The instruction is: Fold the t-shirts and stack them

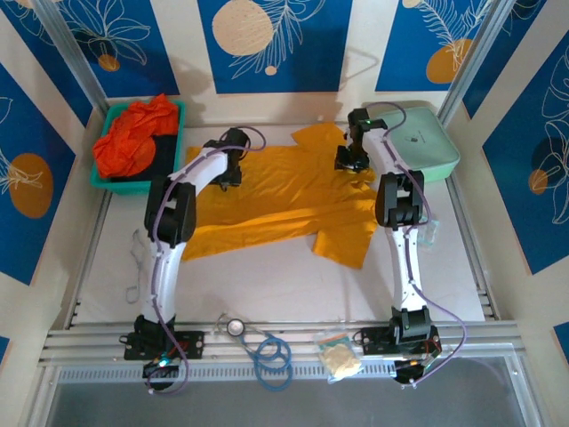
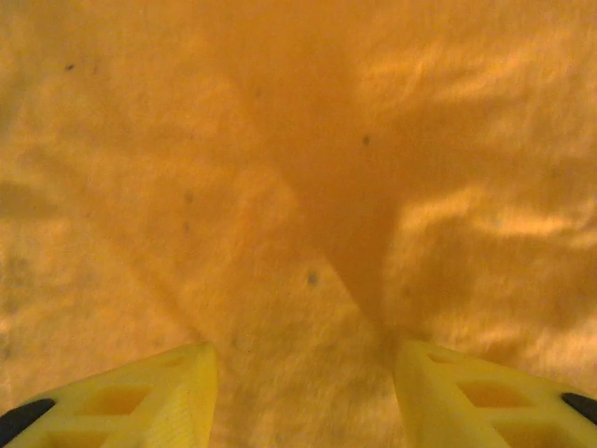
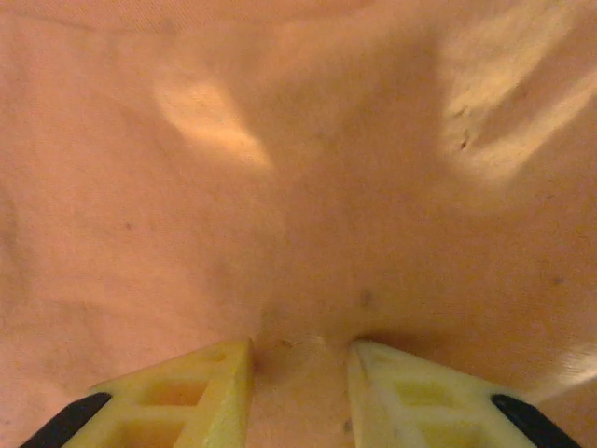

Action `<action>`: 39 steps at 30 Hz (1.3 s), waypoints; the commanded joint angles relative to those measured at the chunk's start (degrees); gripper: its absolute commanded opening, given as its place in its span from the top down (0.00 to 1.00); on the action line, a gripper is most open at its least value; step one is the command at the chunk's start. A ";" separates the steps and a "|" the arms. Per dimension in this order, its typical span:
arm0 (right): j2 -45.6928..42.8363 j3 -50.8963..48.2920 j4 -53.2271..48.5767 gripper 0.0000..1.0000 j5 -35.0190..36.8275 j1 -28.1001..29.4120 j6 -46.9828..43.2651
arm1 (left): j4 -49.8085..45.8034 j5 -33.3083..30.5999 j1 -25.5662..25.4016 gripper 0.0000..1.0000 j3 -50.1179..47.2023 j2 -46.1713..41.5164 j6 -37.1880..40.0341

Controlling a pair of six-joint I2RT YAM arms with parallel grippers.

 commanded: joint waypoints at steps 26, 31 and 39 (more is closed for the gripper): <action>-19.57 -37.61 0.46 0.79 10.52 -2.09 1.09 | 9.35 11.91 -3.06 0.53 -33.14 -15.97 -2.29; -21.62 -41.69 1.59 0.80 9.78 -3.45 1.67 | 9.83 12.26 -4.20 0.54 -35.12 -16.65 -3.00; -24.95 -46.14 2.77 0.81 8.29 -3.73 2.75 | 9.86 11.83 -5.19 0.54 -40.65 -22.35 -4.57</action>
